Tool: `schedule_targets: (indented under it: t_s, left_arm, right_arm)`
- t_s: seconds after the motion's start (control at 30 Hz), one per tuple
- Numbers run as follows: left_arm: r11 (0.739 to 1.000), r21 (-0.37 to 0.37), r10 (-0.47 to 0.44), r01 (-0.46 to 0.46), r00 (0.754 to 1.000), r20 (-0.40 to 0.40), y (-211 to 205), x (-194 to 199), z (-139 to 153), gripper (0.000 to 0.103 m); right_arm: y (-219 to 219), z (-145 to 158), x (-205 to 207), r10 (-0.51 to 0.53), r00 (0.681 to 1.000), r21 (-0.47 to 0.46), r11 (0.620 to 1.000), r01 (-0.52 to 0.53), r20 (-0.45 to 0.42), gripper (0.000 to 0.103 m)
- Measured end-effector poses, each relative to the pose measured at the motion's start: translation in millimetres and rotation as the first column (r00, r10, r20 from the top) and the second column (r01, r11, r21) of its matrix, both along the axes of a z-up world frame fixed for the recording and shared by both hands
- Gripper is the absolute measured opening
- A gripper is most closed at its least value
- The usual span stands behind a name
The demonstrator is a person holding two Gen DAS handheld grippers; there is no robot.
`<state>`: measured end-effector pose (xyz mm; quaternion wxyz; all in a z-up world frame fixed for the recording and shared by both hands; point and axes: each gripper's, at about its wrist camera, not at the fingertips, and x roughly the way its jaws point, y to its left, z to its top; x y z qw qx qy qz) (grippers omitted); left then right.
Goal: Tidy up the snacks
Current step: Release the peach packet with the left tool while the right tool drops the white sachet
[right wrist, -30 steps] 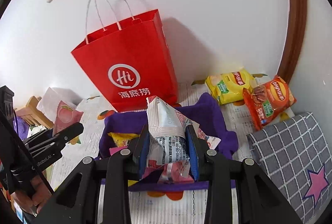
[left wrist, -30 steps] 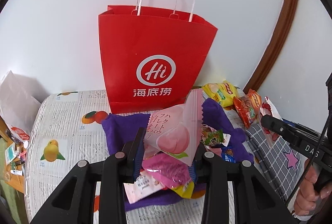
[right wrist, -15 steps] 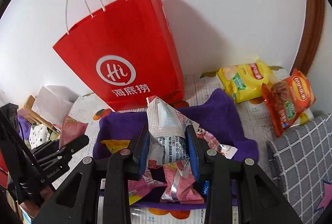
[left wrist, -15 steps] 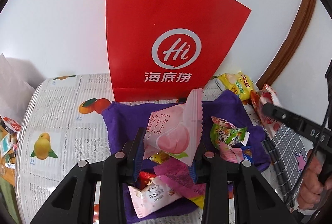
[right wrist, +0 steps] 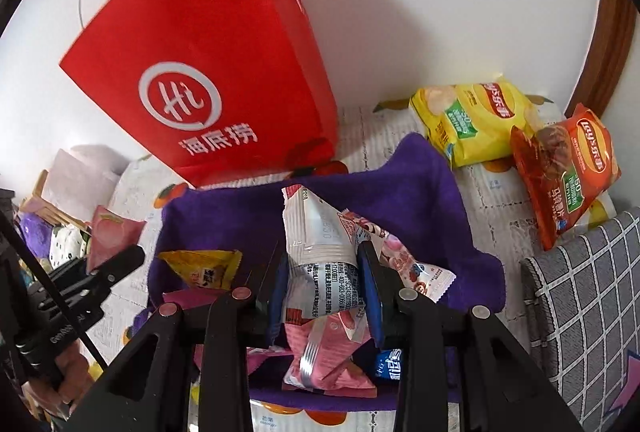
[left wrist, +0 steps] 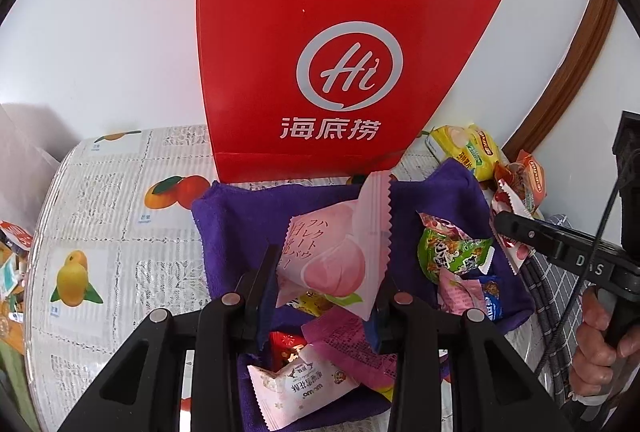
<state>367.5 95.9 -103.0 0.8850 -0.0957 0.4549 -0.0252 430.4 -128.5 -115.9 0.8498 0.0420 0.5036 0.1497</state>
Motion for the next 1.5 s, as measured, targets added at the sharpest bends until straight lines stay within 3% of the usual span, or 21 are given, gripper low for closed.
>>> schedule_targets:
  t_s: [0.3, 0.43, 0.73, 0.8, 1.0, 1.27, 1.5]
  left_arm:
    - [1.000, 0.000, -0.005, 0.005, 0.999, -0.034, -5.1, 5.3, -10.1, 0.033]
    - [1.000, 0.004, -0.010, 0.010, 0.999, -0.041, -8.0, 6.5, -12.8, 0.033]
    - [1.000, 0.004, -0.016, 0.016, 0.999, -0.052, -8.7, 7.6, -15.8, 0.034]
    - [1.000, 0.005, -0.018, 0.018, 0.998, -0.058, -9.7, 8.6, -18.0, 0.034]
    - [1.000, 0.007, -0.026, 0.026, 0.997, -0.068, -12.8, 10.2, -22.7, 0.034]
    - [0.996, -0.039, -0.078, 0.077, 0.996, -0.031, -18.8, 8.2, -18.4, 0.034]
    - [0.996, -0.014, -0.093, 0.093, 0.995, -0.029, -26.3, 8.1, -18.2, 0.034]
  right_arm:
    - [3.1, -5.0, -0.2, 0.016, 1.000, -0.007, 1.000, -0.016, -0.004, 0.034]
    - [13.4, -8.2, -3.2, 0.057, 0.998, -0.055, 0.997, -0.057, 0.005, 0.035]
    - [26.3, -18.4, -4.4, 0.117, 0.993, -0.144, 0.982, -0.119, -0.026, 0.044]
    - [28.6, -19.8, -5.0, 0.138, 0.990, -0.155, 0.978, -0.143, -0.043, 0.052]
    - [32.1, -24.5, -3.7, 0.174, 0.979, -0.097, 0.978, -0.184, -0.104, 0.054]
    - [23.1, -13.8, -4.9, 0.149, 0.986, -0.063, 0.986, -0.154, -0.073, 0.054]
    - [16.2, -10.1, -2.3, 0.123, 0.990, -0.043, 0.991, -0.127, -0.075, 0.055]
